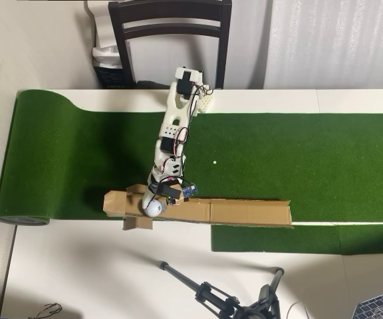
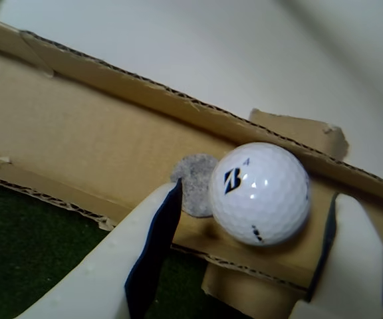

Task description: Pick up the golf ball and place it on the gray mark at the back.

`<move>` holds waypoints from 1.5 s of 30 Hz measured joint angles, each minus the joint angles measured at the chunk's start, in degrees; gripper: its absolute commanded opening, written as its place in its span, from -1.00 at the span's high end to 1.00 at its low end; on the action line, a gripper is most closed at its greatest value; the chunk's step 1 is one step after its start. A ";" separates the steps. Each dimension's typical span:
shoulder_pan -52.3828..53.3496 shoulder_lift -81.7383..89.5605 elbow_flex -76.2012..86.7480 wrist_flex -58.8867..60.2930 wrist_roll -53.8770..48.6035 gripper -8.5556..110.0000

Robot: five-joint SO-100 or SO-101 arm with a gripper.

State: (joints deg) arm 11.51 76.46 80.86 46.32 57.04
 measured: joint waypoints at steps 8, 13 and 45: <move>0.00 0.00 0.00 0.00 0.00 0.25; 0.00 0.00 0.00 0.00 -0.09 0.25; -4.75 47.29 6.24 35.33 8.70 0.25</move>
State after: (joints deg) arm 6.77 123.75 87.10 81.65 65.74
